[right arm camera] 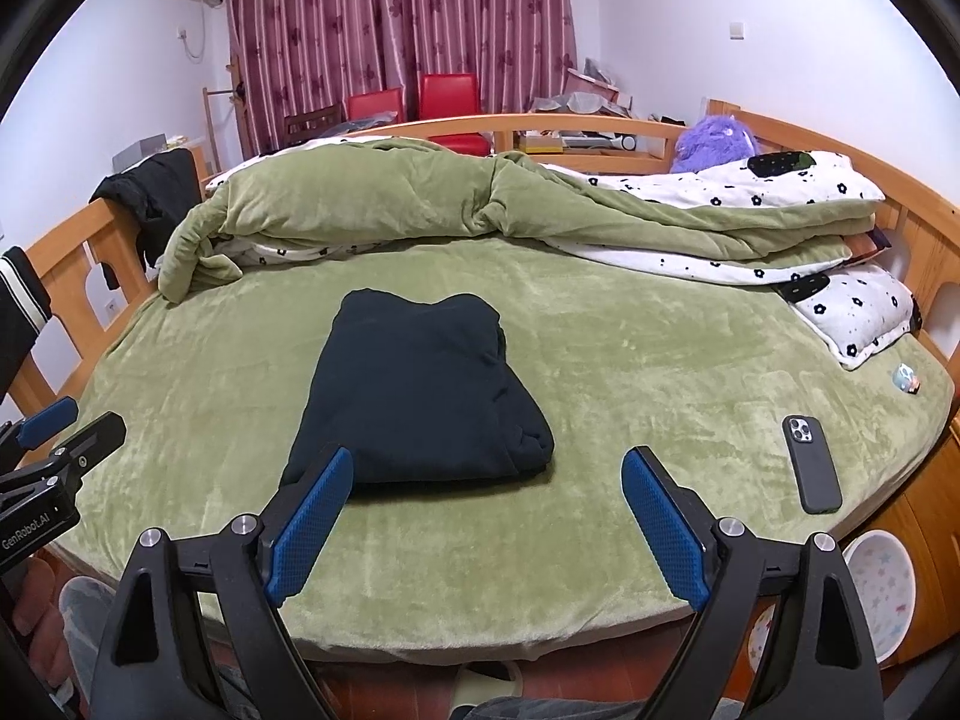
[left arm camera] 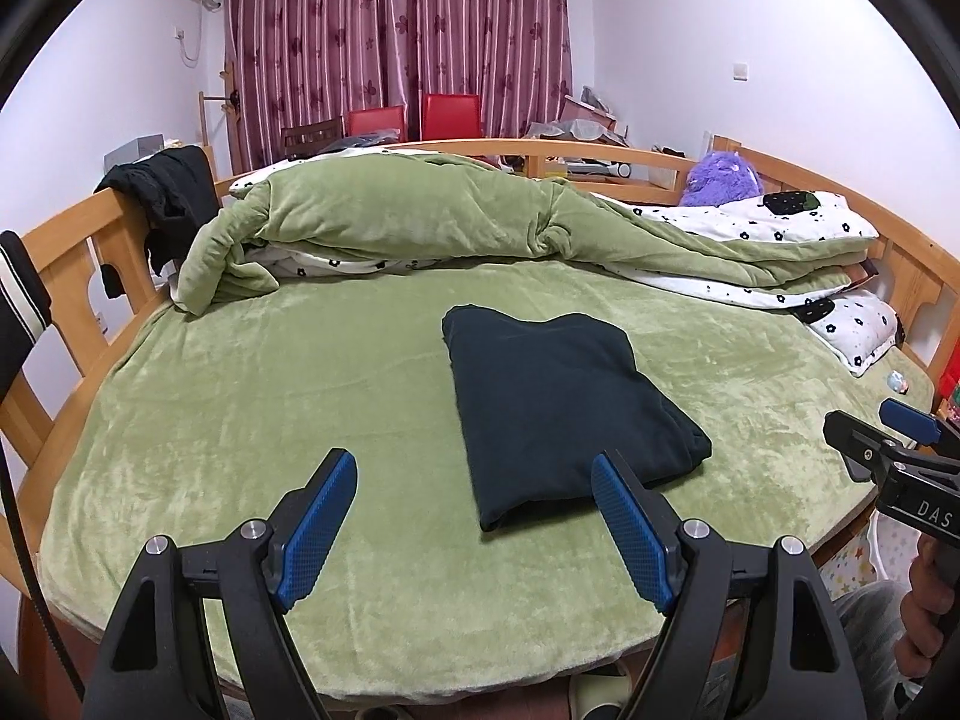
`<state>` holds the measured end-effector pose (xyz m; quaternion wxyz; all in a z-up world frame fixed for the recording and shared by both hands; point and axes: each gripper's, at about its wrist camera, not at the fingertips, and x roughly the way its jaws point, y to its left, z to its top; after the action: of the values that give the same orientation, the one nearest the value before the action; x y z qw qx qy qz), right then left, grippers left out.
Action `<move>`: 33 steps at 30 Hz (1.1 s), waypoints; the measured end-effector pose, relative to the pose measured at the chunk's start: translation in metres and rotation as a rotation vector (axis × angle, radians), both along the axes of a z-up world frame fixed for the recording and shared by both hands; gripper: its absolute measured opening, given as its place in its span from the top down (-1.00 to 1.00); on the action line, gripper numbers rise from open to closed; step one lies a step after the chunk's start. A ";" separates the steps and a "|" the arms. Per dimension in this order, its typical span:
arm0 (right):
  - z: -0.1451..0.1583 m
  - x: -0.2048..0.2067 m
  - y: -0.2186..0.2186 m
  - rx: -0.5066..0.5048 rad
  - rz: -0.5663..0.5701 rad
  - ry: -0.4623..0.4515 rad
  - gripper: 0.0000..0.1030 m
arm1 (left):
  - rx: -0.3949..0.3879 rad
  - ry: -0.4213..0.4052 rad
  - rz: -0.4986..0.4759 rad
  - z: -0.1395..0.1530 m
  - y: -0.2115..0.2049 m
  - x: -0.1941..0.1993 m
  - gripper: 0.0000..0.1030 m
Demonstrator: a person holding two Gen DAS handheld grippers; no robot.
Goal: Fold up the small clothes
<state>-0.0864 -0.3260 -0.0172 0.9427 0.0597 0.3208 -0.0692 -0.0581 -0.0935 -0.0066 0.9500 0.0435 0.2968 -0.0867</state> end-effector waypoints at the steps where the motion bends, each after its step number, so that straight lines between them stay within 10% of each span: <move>1: 0.000 0.000 0.000 -0.002 0.000 0.000 -0.75 | -0.002 -0.001 0.001 0.000 0.000 -0.001 -0.54; 33: 0.001 -0.001 0.011 -0.009 0.012 0.008 -0.75 | -0.047 0.006 0.019 -0.003 0.014 -0.003 -0.54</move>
<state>-0.0874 -0.3145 -0.0166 0.9421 0.0534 0.3245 -0.0652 -0.0616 -0.0797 -0.0095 0.9506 0.0180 0.2981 -0.0846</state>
